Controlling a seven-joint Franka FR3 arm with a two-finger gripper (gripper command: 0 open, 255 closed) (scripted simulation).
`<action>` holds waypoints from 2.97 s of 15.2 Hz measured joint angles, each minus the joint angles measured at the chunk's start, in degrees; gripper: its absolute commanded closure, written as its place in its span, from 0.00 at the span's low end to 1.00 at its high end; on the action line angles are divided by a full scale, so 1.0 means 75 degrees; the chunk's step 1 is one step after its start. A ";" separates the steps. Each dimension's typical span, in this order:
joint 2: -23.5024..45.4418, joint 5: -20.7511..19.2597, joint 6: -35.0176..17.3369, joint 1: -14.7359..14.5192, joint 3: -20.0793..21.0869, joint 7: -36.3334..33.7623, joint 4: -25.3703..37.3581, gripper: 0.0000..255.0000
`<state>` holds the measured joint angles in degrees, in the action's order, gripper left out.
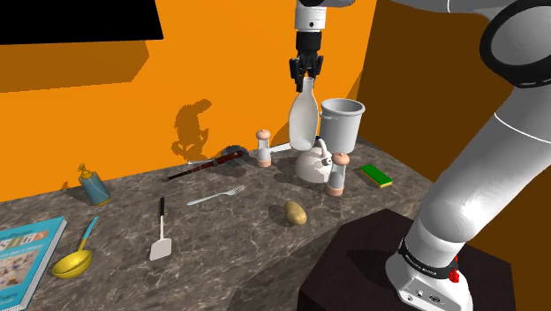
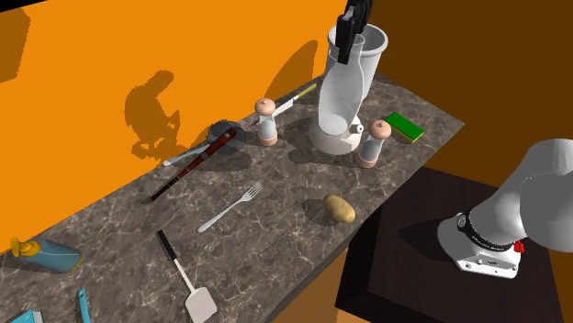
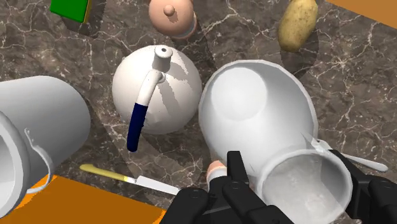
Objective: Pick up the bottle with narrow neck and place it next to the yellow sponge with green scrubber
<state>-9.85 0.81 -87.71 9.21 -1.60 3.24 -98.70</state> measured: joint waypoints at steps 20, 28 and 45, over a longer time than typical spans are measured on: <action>0.2181 0.0231 0.2420 0.1815 -0.2140 0.3829 0.4506 1.00; 0.3046 0.0566 0.2760 0.2471 -0.2489 0.4661 0.5646 1.00; 0.1708 0.0058 0.0375 0.2078 -0.2346 0.4426 0.1997 1.00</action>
<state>2.96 1.25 -84.90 24.79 -19.19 36.43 -83.72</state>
